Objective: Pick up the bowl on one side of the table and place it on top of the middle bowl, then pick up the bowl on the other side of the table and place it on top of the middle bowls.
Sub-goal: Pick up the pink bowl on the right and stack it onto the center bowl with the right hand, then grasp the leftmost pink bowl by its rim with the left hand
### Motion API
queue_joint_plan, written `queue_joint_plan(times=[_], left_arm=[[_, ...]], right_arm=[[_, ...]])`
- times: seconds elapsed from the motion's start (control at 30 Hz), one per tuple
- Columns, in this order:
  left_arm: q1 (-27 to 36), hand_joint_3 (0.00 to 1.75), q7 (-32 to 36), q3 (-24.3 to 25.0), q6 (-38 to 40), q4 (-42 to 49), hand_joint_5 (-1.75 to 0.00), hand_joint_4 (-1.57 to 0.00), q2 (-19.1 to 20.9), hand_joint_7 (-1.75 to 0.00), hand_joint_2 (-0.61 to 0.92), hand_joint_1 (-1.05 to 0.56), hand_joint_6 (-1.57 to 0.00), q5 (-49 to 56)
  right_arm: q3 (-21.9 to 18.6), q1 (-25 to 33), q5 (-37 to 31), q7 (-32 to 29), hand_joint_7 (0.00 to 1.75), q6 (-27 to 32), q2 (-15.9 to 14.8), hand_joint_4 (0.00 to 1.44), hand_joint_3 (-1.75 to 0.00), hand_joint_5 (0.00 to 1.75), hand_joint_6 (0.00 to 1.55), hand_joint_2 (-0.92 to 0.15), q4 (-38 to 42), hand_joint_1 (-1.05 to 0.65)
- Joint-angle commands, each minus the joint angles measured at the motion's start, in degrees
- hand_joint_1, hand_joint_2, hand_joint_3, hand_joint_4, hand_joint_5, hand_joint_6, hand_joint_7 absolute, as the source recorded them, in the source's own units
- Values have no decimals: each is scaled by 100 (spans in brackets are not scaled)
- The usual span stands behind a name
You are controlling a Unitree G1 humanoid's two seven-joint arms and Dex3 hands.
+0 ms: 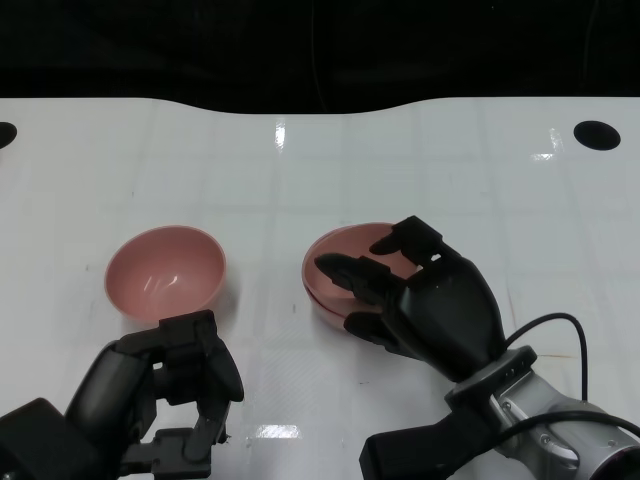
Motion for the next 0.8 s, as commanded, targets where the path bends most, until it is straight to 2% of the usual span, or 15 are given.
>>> queue_joint_plan(times=[0.03, 0.17, 0.33, 0.53, 0.7, 0.8], left_arm=[[-27, 128, -18, 55, 30, -19, -169, -87, 52, -151, 44, -11, -83, -24], [-19, 126, -9, 59, 111, -65, -169, -87, 52, -151, 46, -11, -83, -49], [-11, 118, 12, 57, 171, -122, -169, -86, 31, -151, 50, -12, -82, -45], [-30, 123, 18, 67, 200, -124, -170, -86, 27, -152, 49, -12, -82, -42], [-43, 123, 22, 123, 287, -129, -171, -87, 31, -152, 48, -10, -83, -112], [-65, 125, 66, 158, 347, -143, -170, -89, 48, -152, 46, -9, -85, -61]], right_arm=[[-113, 124, 97, 433, 0, 172, -199, 12, -12, 107, 54, -92, -372, -54], [-191, 313, 123, 806, 0, 282, -365, 11, -9, 109, 52, -92, -851, -57], [-375, 626, 240, 1142, 2, 150, -629, 13, -4, 109, 54, -91, -1534, -57], [-658, 1100, 354, 1685, 2, 113, -959, 15, -3, 107, 54, -92, -2528, -57], [-881, 1469, 417, 1921, 3, 52, -1075, 17, -2, 105, 56, -92, -3120, -57], [-998, 1664, 460, 1850, 5, -83, -1106, 22, -3, 105, 59, -92, -3260, -57]])
